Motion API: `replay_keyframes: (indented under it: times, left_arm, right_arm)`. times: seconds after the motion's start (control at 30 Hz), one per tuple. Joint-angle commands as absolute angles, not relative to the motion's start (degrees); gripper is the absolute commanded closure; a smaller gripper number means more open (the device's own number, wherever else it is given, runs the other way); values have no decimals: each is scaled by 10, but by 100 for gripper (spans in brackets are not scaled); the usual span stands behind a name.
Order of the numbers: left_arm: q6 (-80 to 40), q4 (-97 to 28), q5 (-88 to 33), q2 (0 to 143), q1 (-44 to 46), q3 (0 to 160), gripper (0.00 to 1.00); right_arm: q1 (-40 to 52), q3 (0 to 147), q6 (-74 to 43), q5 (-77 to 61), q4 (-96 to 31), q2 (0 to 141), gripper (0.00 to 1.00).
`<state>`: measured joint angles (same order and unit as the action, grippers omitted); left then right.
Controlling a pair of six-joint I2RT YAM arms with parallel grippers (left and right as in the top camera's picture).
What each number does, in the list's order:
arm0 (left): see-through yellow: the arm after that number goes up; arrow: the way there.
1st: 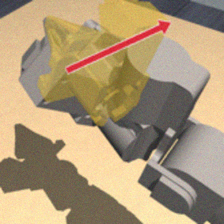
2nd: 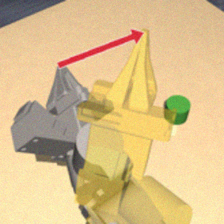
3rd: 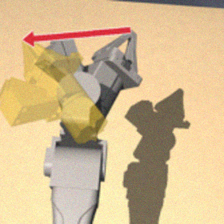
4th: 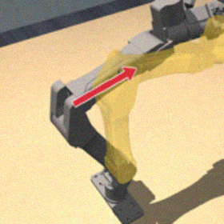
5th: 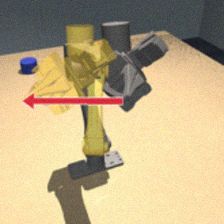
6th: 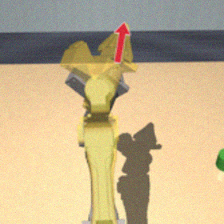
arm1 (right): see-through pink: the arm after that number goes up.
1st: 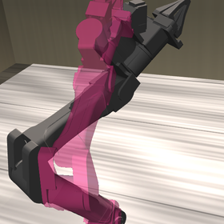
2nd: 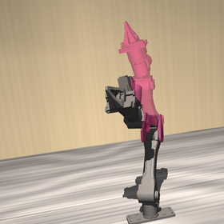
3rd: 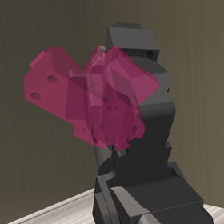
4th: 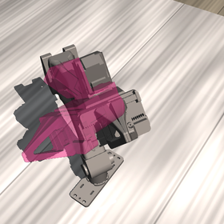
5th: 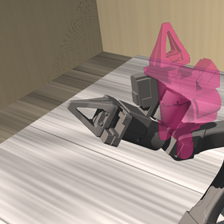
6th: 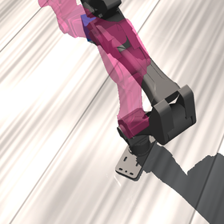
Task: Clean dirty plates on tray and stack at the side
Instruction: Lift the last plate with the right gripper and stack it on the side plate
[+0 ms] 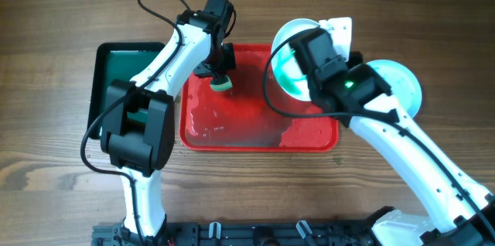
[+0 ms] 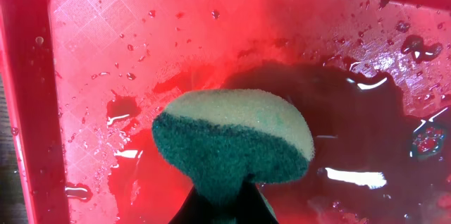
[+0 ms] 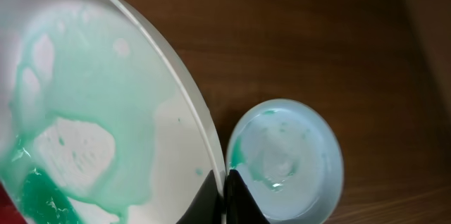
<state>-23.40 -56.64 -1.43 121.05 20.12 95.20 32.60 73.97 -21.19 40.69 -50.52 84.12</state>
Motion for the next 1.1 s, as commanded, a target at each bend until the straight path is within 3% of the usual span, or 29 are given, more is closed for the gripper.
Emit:
replay_keyframes:
  times: [0.0, 0.37, 0.83, 0.97, 1.07]
  left_arm:
    - [-230, -563, -21, 1199, 199, 949, 96]
    - [-230, -562, -21, 1199, 200, 949, 96]
    - [-230, -562, -21, 1199, 200, 949, 96]
    - [-229, -562, -21, 1199, 200, 949, 96]
    - [-229, -559, -21, 1199, 199, 949, 96]
  right_arm:
    - [368, 744, -225, 575, -506, 829, 96]
    - [486, 744, -138, 849, -488, 829, 96]
    - [491, 744, -121, 869, -457, 829, 96]
    - [487, 743, -120, 705, -489, 829, 96]
    - [452, 740, -175, 473, -547, 829, 96]
